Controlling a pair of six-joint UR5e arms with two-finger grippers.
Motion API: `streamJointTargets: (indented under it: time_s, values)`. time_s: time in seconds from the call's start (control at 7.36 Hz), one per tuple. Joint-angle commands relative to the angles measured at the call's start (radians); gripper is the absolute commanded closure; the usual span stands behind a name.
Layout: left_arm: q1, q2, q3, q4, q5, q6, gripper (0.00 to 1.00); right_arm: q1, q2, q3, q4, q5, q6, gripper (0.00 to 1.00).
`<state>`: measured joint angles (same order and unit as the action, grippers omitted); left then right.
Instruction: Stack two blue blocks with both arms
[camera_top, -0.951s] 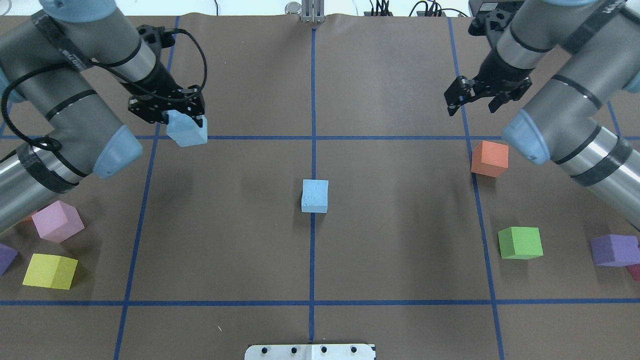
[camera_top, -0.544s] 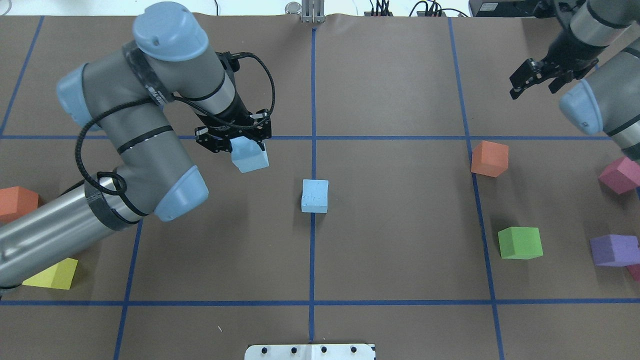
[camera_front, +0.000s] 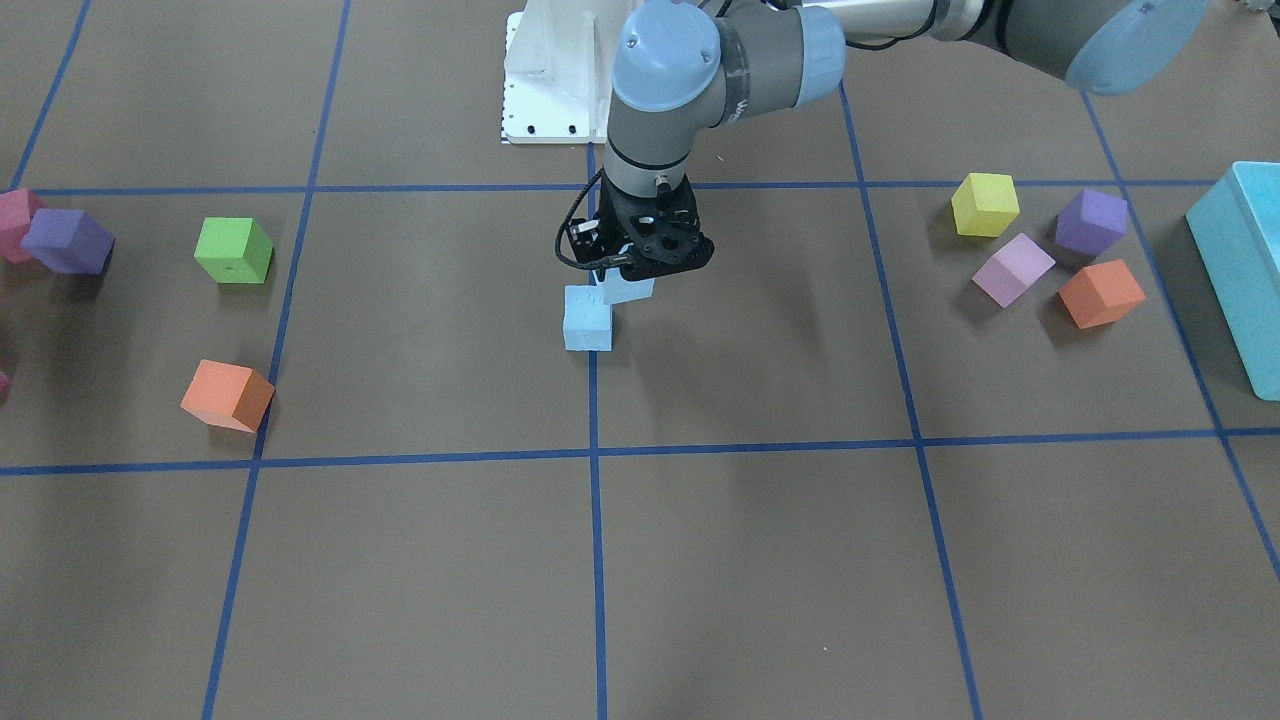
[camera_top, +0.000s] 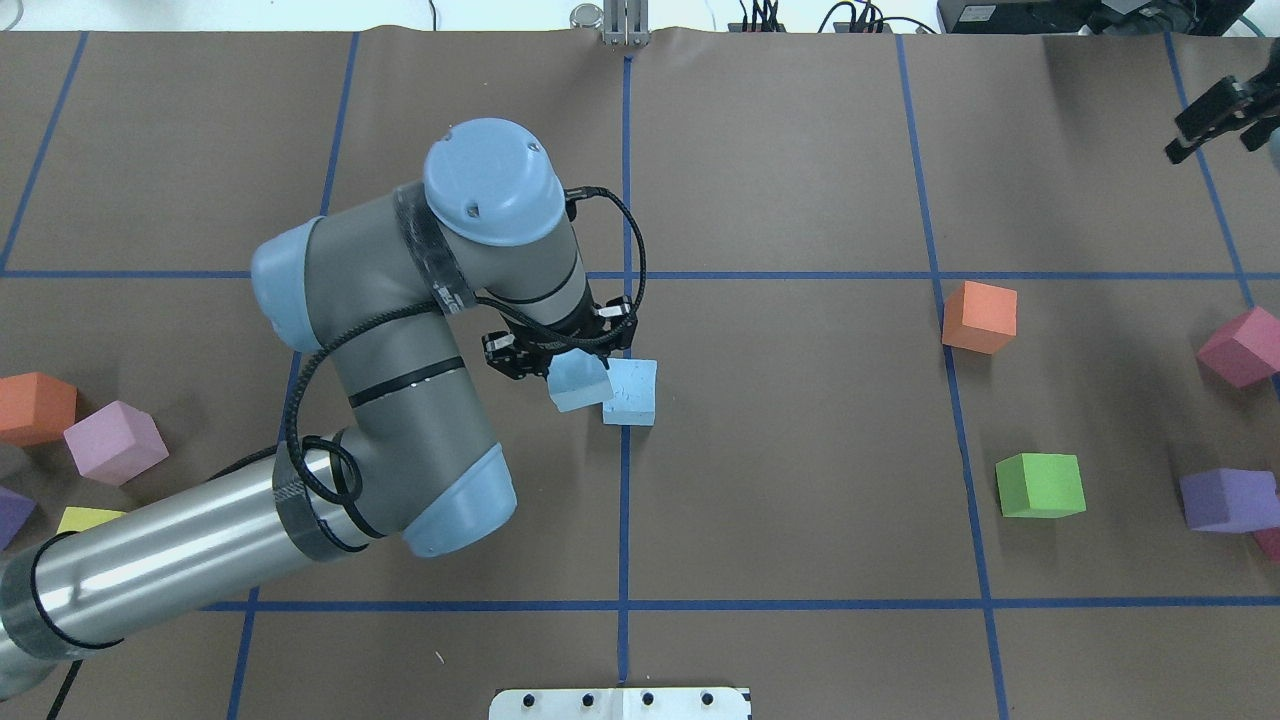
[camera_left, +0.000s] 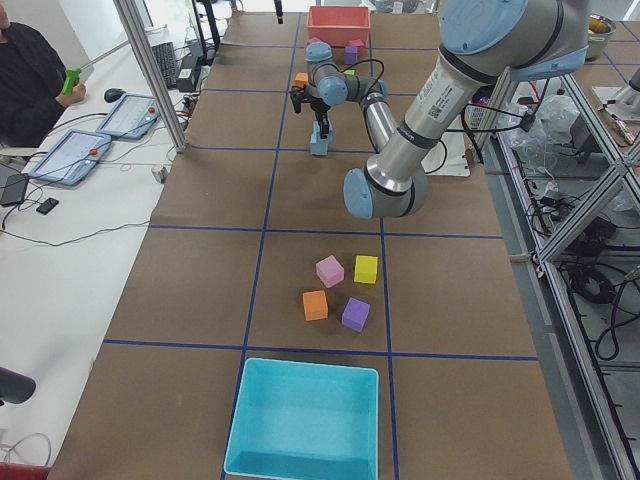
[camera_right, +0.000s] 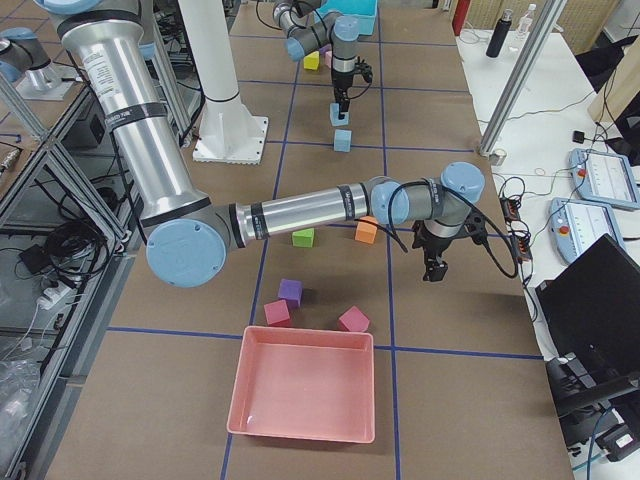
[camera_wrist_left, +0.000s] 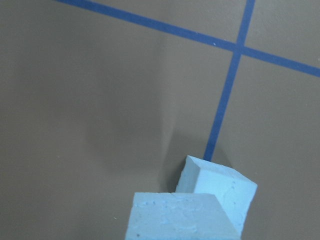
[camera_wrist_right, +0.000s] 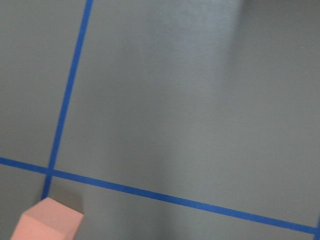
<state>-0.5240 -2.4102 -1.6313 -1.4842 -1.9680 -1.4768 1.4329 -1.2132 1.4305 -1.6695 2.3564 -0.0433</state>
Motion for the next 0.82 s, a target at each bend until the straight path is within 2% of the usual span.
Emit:
streamJointTargets:
  time_s: [0.0, 0.14, 0.68]
  values:
    - [0.022, -0.085, 0.104, -0.002, 0.026, -0.005, 0.47, 0.063, 0.003, -0.019, -0.085, -0.005, -0.139, 0.0]
    - [0.022, -0.092, 0.14, -0.016, 0.028, 0.013, 0.47, 0.072, -0.002, -0.021, -0.093, -0.005, -0.157, 0.0]
    - [0.01, -0.092, 0.146, -0.013, 0.028, 0.082, 0.47, 0.078, 0.0, -0.019, -0.107, -0.005, -0.159, 0.0]
